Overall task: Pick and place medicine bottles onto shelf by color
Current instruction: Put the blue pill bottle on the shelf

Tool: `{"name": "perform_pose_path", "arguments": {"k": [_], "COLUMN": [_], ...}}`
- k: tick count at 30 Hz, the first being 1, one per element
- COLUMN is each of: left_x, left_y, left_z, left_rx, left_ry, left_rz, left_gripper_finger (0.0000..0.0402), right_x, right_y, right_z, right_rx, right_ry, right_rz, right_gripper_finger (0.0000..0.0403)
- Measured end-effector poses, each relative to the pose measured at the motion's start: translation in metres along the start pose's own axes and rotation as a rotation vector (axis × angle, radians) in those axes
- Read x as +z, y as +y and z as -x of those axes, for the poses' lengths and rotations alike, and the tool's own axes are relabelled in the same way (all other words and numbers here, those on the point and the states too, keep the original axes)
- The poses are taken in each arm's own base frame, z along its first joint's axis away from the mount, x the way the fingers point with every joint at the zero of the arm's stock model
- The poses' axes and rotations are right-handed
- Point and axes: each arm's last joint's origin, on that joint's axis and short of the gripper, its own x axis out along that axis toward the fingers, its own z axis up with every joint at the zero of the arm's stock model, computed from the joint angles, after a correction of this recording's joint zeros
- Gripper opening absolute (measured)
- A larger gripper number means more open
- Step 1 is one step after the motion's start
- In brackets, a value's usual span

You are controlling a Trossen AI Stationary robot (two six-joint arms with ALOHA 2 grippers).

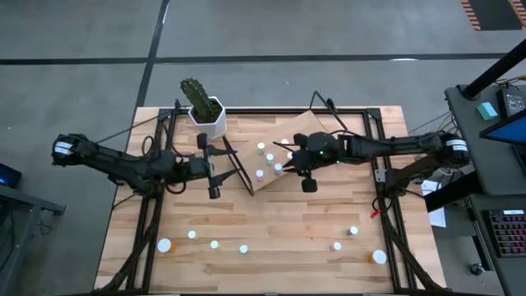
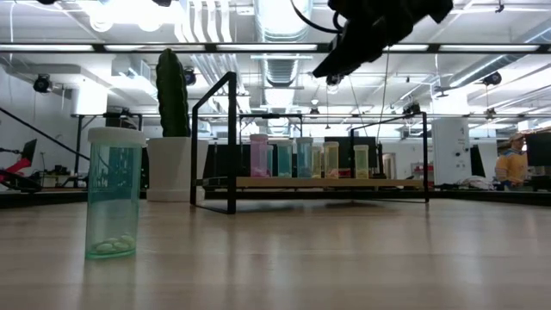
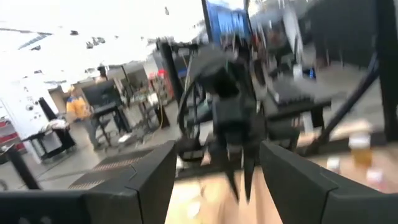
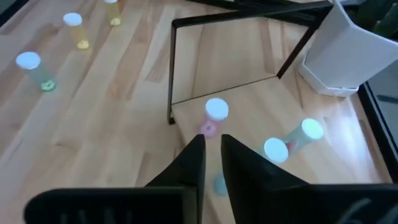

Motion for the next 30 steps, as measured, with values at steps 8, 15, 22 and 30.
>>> {"name": "perform_pose_path", "arguments": {"k": [8, 15, 22, 30], "left_x": [-0.006, -0.009, -0.010, -0.010], "left_y": [0.011, 0.019, 0.020, 0.020], "left_z": [0.002, 0.005, 0.005, 0.005], "left_rx": [0.028, 0.049, 0.052, 0.053], "left_ry": [0.067, 0.103, 0.108, 0.108], "left_rz": [-0.101, -0.129, -0.131, -0.130], "left_gripper_finger": [0.0215, 0.0215, 0.0215, 0.0215], "right_x": [-0.013, -0.010, -0.024, -0.031], "right_y": [-0.004, -0.010, -0.010, -0.017], "right_z": [-0.003, -0.004, -0.032, -0.051], "right_rx": [-0.045, -0.126, -0.109, -0.145], "right_ry": [-0.040, -0.014, 0.086, 0.145], "right_rz": [-0.007, -0.177, -0.264, -0.224], "right_gripper_finger": [0.0010, 0.0040, 0.0147, 0.0236]}}
